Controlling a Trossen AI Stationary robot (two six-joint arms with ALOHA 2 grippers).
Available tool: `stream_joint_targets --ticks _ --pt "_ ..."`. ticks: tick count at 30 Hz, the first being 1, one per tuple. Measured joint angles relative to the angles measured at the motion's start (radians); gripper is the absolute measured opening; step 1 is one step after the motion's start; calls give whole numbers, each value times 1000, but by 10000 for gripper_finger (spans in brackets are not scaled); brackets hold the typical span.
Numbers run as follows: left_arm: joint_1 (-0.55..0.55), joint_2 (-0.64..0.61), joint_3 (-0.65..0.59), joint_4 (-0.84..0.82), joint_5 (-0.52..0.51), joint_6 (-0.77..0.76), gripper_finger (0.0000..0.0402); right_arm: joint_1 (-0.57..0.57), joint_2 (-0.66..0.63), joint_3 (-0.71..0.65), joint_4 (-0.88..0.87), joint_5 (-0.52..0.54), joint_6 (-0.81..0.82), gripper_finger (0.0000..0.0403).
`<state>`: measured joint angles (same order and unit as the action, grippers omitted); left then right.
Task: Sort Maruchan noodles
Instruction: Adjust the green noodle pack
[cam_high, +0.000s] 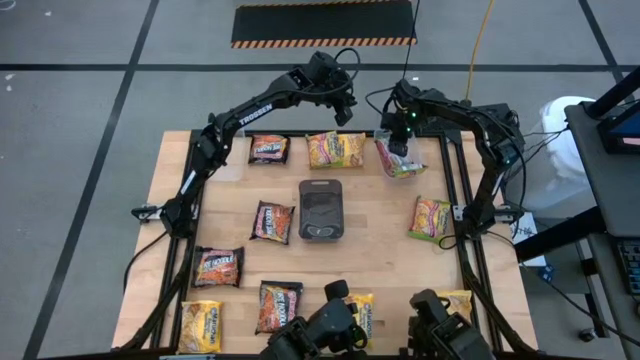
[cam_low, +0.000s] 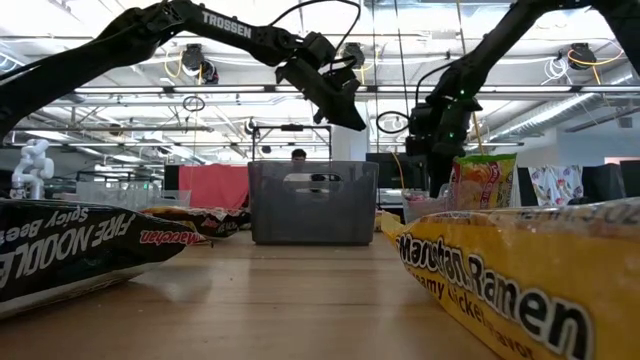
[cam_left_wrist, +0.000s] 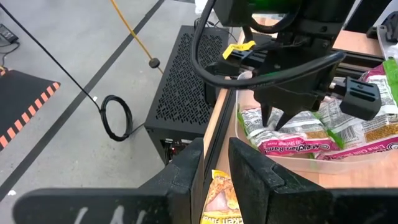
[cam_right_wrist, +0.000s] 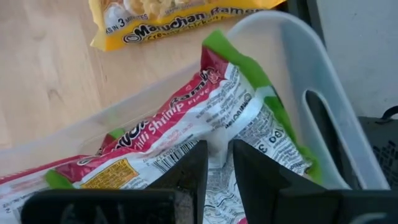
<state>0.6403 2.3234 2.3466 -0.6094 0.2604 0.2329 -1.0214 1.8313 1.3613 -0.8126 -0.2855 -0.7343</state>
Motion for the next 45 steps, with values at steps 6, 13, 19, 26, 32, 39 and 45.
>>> stream_joint_targets --ticks 6,13,19,26,32,39,45 --pt "0 0 0 0 0 0 83 0 0 0 42 23 -24 54" --pt "0 0 0 0 0 -1 83 0 0 -18 28 24 -66 3" --pt "0 0 0 0 0 -3 83 0 -5 -24 8 27 -67 0" --pt "-3 0 0 0 0 -6 83 0 -59 -24 3 27 -64 0" --pt "-3 0 0 0 0 -2 83 0 -122 -25 -47 31 -38 0" --pt "-3 0 0 0 0 -1 83 0 -207 -25 -85 30 12 0" --pt "-4 0 0 9 0 -1 83 0 -268 -25 -108 60 18 0"
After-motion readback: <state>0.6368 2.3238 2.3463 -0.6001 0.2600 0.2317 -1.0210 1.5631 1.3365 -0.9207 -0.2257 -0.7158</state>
